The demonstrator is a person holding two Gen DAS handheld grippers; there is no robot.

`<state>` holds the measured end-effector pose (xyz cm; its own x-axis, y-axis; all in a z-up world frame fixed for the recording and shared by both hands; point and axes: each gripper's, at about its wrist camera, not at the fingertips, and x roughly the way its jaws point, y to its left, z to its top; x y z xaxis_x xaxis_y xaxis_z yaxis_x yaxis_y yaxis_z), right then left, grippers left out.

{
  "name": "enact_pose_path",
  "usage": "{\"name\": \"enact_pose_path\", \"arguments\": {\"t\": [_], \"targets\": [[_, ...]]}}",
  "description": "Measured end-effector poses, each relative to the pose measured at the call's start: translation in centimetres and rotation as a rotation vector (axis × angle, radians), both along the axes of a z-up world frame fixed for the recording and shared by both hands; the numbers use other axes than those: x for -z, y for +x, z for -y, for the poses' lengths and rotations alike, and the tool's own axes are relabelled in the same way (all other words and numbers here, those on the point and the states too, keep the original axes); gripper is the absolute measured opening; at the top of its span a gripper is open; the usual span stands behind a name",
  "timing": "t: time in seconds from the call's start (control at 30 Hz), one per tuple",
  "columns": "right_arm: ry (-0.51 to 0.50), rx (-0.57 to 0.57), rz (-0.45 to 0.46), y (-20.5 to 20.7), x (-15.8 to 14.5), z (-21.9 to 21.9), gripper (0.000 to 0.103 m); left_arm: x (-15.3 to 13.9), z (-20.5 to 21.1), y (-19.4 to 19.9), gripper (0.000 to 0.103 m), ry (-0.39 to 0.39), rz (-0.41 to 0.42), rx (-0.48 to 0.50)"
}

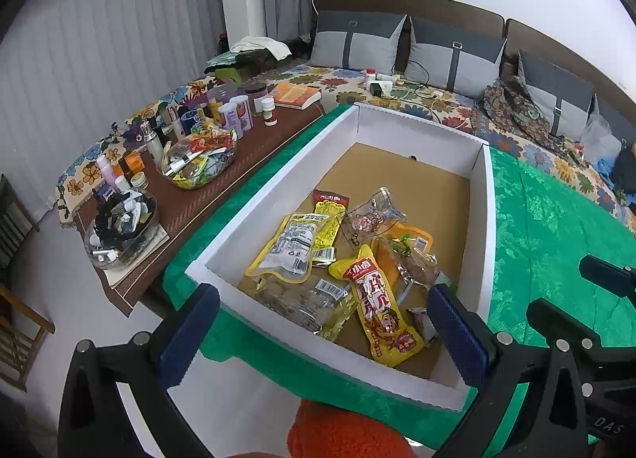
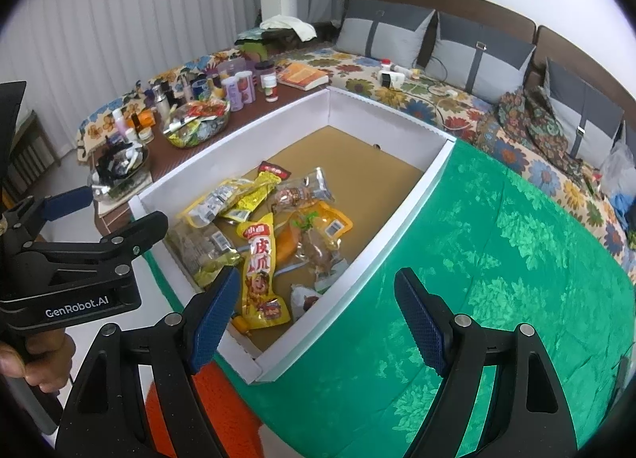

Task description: Organize snacks

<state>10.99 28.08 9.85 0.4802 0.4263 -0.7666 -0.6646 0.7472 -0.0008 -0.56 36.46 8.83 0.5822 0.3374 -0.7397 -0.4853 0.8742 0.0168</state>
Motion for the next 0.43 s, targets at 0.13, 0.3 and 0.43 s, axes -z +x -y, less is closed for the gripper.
{"name": "enact_pose_path", "arguments": {"t": [0.13,0.3,0.43], "targets": [[-0.002,0.000,-0.002,0.05,0.13,-0.02,0.083,0.07,-0.14,0.04,0.103,-0.002,0.001,0.000],[-0.001,0.000,0.002,0.04,0.13,-0.03,0.083,0.42,-0.44,-0.15,0.103,-0.050,0.009,0.011],[-0.001,-0.001,0.001,0.07,0.24,0.00,0.083,0.49,-0.43,-0.12,0.103,-0.057,0.008,0.013]]}}
